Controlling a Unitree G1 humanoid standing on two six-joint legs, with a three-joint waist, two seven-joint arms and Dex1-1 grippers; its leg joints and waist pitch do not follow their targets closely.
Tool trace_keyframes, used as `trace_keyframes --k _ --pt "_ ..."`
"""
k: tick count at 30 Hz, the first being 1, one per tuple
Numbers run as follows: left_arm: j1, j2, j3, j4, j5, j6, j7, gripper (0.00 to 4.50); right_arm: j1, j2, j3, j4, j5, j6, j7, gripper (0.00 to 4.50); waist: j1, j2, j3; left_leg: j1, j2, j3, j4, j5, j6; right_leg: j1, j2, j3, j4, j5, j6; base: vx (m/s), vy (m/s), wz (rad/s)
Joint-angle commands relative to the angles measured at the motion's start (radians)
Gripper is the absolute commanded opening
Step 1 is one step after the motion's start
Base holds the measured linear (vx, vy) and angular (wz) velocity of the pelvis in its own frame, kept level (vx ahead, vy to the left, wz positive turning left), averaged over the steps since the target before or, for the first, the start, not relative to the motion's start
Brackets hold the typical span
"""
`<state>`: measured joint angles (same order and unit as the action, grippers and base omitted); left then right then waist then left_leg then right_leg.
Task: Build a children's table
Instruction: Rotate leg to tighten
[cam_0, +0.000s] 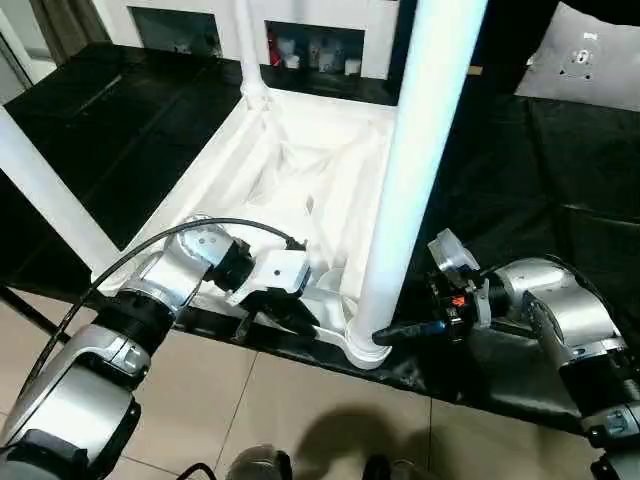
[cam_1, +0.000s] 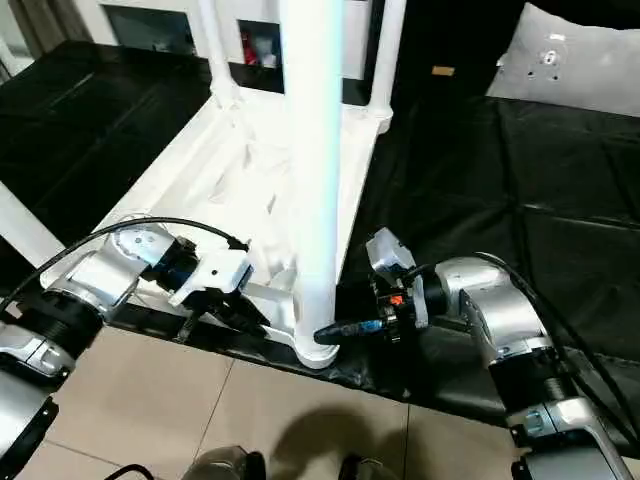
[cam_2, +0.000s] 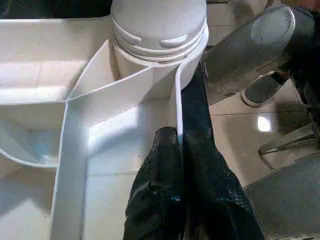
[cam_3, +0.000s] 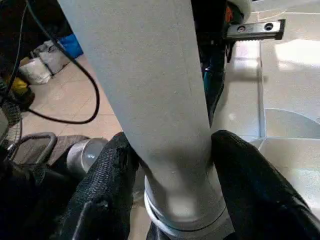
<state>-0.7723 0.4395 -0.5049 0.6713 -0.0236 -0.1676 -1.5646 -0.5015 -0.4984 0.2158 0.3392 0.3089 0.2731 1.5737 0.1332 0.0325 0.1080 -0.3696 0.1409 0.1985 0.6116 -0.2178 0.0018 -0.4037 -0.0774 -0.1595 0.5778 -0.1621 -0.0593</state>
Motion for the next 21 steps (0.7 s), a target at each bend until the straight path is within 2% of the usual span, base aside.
trace_keyframes --k 1,4,6,10,12,13,15,16,17,19,21 --pt "-0.015 -0.017 -0.054 0.001 0.010 -0.034 -0.050 0.00 -0.012 0.001 0.029 0.002 0.003 0.001 0.033 2.14 -0.010 -0.015 -0.085 0.015 0.120 -0.055 -0.067 -0.030 0.127 0.061 -0.125 0.095 -0.055 -0.196 -0.151 0.000 0.000 0.00" --pt "-0.017 -0.017 -0.050 0.009 0.011 -0.034 -0.050 0.00 -0.018 0.007 0.033 0.006 0.006 0.004 0.037 2.04 -0.008 -0.018 -0.084 0.014 0.119 -0.055 -0.068 -0.038 0.118 0.064 -0.128 0.095 -0.058 -0.226 -0.141 0.000 0.000 0.00" --pt "-0.017 -0.017 -0.046 0.009 0.011 -0.031 -0.050 0.00 -0.018 0.008 0.033 0.006 0.009 0.007 0.038 2.02 -0.007 -0.017 -0.083 0.016 0.121 -0.055 -0.069 -0.041 0.115 0.062 -0.127 0.095 -0.060 -0.237 -0.138 0.000 0.000 0.00" --pt "-0.005 -0.025 0.000 0.007 0.001 0.016 -0.046 0.00 -0.001 0.016 0.010 -0.017 0.034 0.052 0.010 1.99 -0.007 -0.015 -0.082 0.017 0.122 -0.055 -0.070 -0.045 0.108 0.062 -0.128 0.096 -0.060 -0.232 -0.142 0.000 0.000 0.00" --pt "0.001 -0.031 0.041 0.006 -0.030 0.072 -0.008 0.00 0.030 0.033 -0.021 -0.045 0.050 0.078 -0.059 1.99 -0.005 -0.011 -0.082 0.018 0.125 -0.056 -0.071 -0.042 0.102 0.061 -0.130 0.097 -0.059 -0.227 -0.145 0.000 0.000 0.00" --pt "0.003 -0.034 0.064 0.009 -0.046 0.105 0.030 0.00 0.051 0.048 -0.041 -0.060 0.051 0.086 -0.122 1.99 -0.007 -0.014 -0.081 0.017 0.124 -0.056 -0.073 -0.054 0.096 0.062 -0.130 0.098 -0.062 -0.239 -0.143 0.000 0.000 0.00" --pt "0.002 -0.035 0.070 0.011 -0.048 0.114 0.043 0.00 0.056 0.054 -0.046 -0.063 0.049 0.085 -0.143 1.99 -0.008 -0.015 -0.079 0.015 0.122 -0.056 -0.074 -0.064 0.089 0.063 -0.131 0.097 -0.065 -0.259 -0.138 0.000 0.000 0.00" --pt "0.005 -0.044 0.098 0.016 -0.045 0.153 0.123 0.00 0.081 0.097 -0.075 -0.084 0.025 0.078 -0.271 1.98 -0.009 -0.009 -0.076 0.017 0.121 -0.056 -0.075 -0.084 0.078 0.060 -0.130 0.096 -0.071 -0.294 -0.131 0.000 0.000 0.00" --pt "0.007 -0.049 0.107 0.018 -0.041 0.166 0.156 0.00 0.089 0.114 -0.085 -0.091 0.015 0.073 -0.318 1.98 -0.015 -0.014 -0.071 0.018 0.118 -0.057 -0.078 -0.108 0.062 0.059 -0.129 0.094 -0.081 -0.345 -0.114 0.000 0.000 0.00" --pt "0.011 -0.062 0.123 0.016 -0.040 0.199 0.210 0.00 0.101 0.147 -0.100 -0.104 -0.004 0.070 -0.403 1.98 -0.025 -0.013 -0.068 0.020 0.108 -0.058 -0.079 -0.141 0.042 0.062 -0.131 0.089 -0.096 -0.435 -0.084 0.000 0.000 0.00" --pt "0.015 -0.086 0.150 0.009 -0.037 0.243 0.269 0.00 0.113 0.191 -0.117 -0.124 -0.021 0.086 -0.497 1.98 -0.040 -0.017 -0.065 0.015 0.109 -0.062 -0.082 -0.147 0.034 0.063 -0.128 0.089 -0.098 -0.455 -0.064 0.000 0.000 0.00"
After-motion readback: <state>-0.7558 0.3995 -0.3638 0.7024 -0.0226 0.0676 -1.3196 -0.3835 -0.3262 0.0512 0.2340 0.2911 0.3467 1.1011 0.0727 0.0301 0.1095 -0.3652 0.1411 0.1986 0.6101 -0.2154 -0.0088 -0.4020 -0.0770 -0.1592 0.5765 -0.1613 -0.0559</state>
